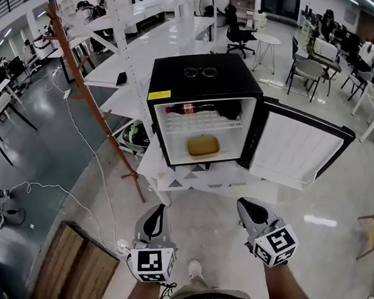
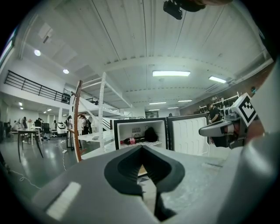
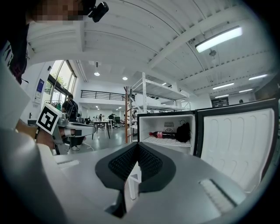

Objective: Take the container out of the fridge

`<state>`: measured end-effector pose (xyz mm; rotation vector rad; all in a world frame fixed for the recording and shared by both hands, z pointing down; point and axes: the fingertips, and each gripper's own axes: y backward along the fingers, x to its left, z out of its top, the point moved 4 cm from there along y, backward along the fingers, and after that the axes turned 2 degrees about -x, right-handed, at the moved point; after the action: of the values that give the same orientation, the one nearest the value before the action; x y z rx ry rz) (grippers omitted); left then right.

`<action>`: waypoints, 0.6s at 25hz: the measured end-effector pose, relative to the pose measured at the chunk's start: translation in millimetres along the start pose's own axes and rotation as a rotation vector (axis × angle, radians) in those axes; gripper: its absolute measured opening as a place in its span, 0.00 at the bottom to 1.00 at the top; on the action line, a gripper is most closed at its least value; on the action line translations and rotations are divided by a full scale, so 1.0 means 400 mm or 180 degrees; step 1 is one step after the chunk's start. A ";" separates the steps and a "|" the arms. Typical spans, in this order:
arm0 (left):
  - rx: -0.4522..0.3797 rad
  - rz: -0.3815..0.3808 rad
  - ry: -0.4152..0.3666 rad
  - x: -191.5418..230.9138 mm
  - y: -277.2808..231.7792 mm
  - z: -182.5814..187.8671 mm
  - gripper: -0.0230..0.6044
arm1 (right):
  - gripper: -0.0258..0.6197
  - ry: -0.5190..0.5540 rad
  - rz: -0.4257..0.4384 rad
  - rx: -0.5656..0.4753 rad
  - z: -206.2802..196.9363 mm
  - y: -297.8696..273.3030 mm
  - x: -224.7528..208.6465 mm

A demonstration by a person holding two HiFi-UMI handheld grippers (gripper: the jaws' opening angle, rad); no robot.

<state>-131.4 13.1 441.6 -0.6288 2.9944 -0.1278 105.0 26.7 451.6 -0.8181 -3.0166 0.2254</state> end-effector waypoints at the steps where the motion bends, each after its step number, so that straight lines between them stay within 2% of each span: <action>1: -0.0010 -0.0009 -0.0001 0.003 -0.006 0.008 0.04 | 0.08 0.0000 -0.0003 -0.0004 0.004 -0.006 -0.002; 15: -0.0035 -0.0178 -0.0133 0.091 -0.118 0.038 0.04 | 0.08 0.0031 -0.0222 -0.0221 0.080 -0.134 -0.040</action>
<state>-144.4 -45.6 428.7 -0.7076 2.9407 -0.1003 90.3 -31.4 428.1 -0.7143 -3.0528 0.1160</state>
